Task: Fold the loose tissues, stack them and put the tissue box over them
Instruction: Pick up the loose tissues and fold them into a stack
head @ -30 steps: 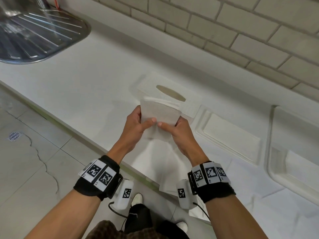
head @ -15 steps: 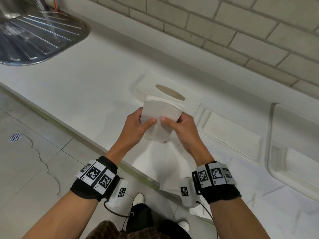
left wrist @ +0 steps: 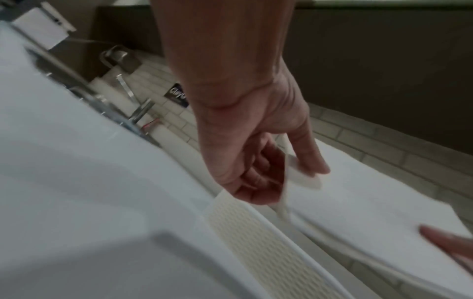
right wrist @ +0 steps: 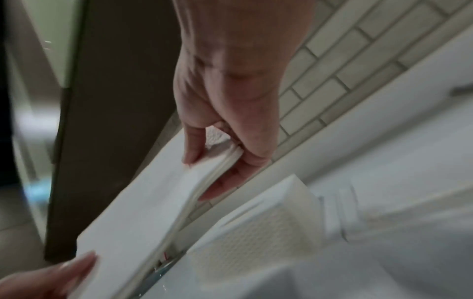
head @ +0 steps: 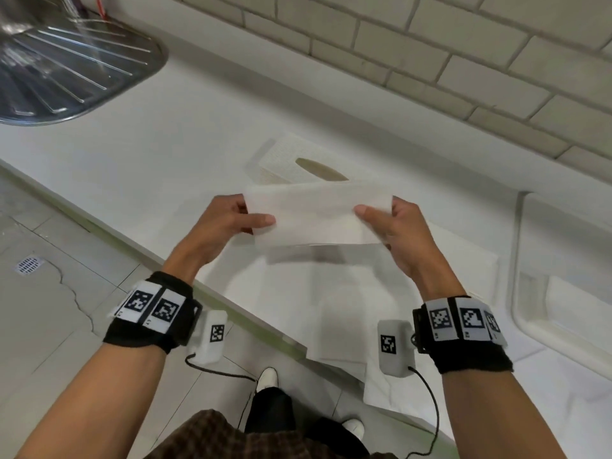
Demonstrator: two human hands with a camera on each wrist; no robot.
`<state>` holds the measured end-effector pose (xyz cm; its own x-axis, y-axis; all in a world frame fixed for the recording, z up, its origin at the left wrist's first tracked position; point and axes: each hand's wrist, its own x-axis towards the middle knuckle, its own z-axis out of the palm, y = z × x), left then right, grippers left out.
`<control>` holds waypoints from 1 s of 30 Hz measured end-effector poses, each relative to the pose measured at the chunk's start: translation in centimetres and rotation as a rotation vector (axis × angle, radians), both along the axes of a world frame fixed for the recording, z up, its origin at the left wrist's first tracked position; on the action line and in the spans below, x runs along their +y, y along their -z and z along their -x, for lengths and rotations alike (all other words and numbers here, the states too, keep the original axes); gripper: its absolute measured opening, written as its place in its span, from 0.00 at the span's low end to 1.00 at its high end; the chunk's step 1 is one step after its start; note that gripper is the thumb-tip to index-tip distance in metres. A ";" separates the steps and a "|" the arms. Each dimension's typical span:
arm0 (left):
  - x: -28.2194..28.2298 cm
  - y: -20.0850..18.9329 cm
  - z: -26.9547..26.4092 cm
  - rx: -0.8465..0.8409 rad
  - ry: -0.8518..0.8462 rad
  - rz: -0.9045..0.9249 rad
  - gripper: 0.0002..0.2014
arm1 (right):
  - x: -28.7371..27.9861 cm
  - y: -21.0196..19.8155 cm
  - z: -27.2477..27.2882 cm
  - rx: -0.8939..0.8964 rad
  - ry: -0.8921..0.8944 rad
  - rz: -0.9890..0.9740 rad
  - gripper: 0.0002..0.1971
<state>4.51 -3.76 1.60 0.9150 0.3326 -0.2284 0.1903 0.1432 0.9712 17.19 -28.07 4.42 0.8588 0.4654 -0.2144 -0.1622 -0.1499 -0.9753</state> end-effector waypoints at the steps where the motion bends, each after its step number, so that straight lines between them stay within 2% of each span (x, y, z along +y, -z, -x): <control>1: 0.0 0.6 0.2 -0.011 -0.030 0.087 0.25 | -0.2 0.7 0.1 0.061 0.021 -0.065 0.08; 3: -0.9 2.2 0.1 -0.014 -0.070 0.144 0.23 | 0.2 2.5 0.7 0.114 0.027 -0.069 0.12; 5: -1.7 3.4 0.1 0.000 -0.119 0.089 0.15 | 0.7 3.9 1.3 0.099 0.035 0.015 0.14; 7: -1.8 4.3 0.4 0.012 -0.164 0.036 0.12 | 1.0 5.0 1.7 0.076 0.041 0.066 0.11; 12: -1.1 5.3 1.1 -0.015 -0.210 -0.038 0.12 | 1.3 5.9 2.4 0.034 -0.002 0.075 0.10; 15: -1.2 6.4 1.5 0.058 -0.214 -0.068 0.15 | 1.2 6.5 2.8 0.054 -0.047 0.092 0.13; 18: -1.4 7.1 1.9 0.097 -0.221 -0.095 0.13 | 1.1 6.9 3.0 0.063 -0.053 0.113 0.14; 30: -2.0 6.3 1.7 0.072 -0.248 -0.108 0.15 | 0.5 7.1 3.1 0.023 -0.057 0.152 0.15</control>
<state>2.81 -5.79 -4.73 0.7856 0.5700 -0.2407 0.2310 0.0908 0.9687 14.04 -27.55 -2.69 0.8259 0.4737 -0.3057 -0.1716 -0.3053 -0.9367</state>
